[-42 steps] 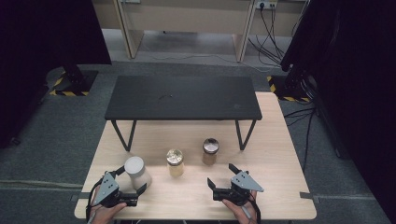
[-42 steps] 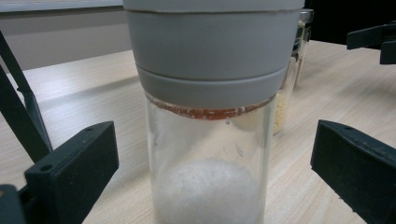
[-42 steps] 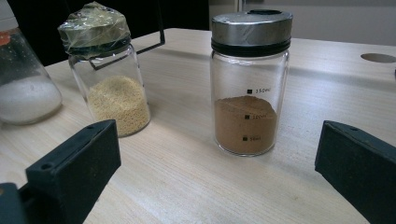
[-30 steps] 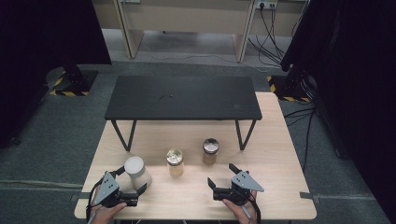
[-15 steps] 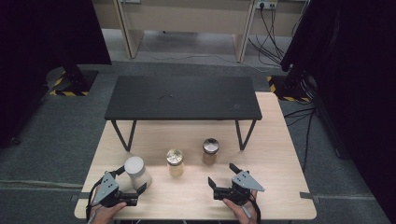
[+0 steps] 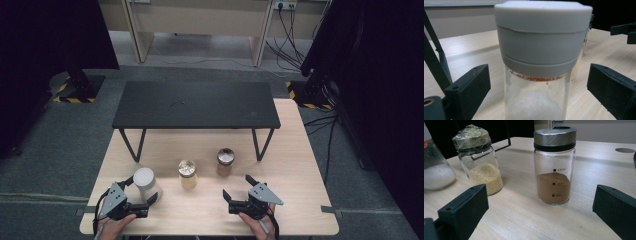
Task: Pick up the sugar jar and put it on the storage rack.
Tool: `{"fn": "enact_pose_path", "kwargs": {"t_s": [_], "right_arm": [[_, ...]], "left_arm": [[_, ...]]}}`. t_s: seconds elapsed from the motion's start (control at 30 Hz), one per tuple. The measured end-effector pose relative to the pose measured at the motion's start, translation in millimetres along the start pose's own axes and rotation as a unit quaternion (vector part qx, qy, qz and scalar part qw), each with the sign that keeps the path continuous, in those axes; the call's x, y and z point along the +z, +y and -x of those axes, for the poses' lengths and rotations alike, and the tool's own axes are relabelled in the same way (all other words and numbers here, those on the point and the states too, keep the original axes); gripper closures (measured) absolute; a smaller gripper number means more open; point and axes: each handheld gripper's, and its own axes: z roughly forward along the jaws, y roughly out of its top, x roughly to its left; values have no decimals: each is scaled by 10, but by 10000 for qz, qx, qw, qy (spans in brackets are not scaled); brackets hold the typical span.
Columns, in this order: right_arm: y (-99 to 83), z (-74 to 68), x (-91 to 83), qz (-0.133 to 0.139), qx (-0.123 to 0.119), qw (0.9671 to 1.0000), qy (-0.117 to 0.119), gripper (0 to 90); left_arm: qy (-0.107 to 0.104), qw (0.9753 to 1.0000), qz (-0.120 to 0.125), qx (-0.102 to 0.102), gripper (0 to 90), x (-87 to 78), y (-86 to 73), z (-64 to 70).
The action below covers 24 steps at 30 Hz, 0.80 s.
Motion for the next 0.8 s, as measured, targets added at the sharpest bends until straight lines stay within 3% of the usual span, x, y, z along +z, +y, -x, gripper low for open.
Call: {"fn": "enact_pose_path", "kwargs": {"t_s": [0.3,0.47,0.8], "right_arm": [[0,1,0,6,3,10000,-6,4],[0,-2,1,10,-14,10000,1,4],[0,-3,2,8,-14,10000,5,4]], "left_arm": [[74,9999,-75,-85,135,26,43,-19],[-21,9999,-94,-52,206,57,57,-9],[38,9999,-143,-36,341,86,95,-14]]}}
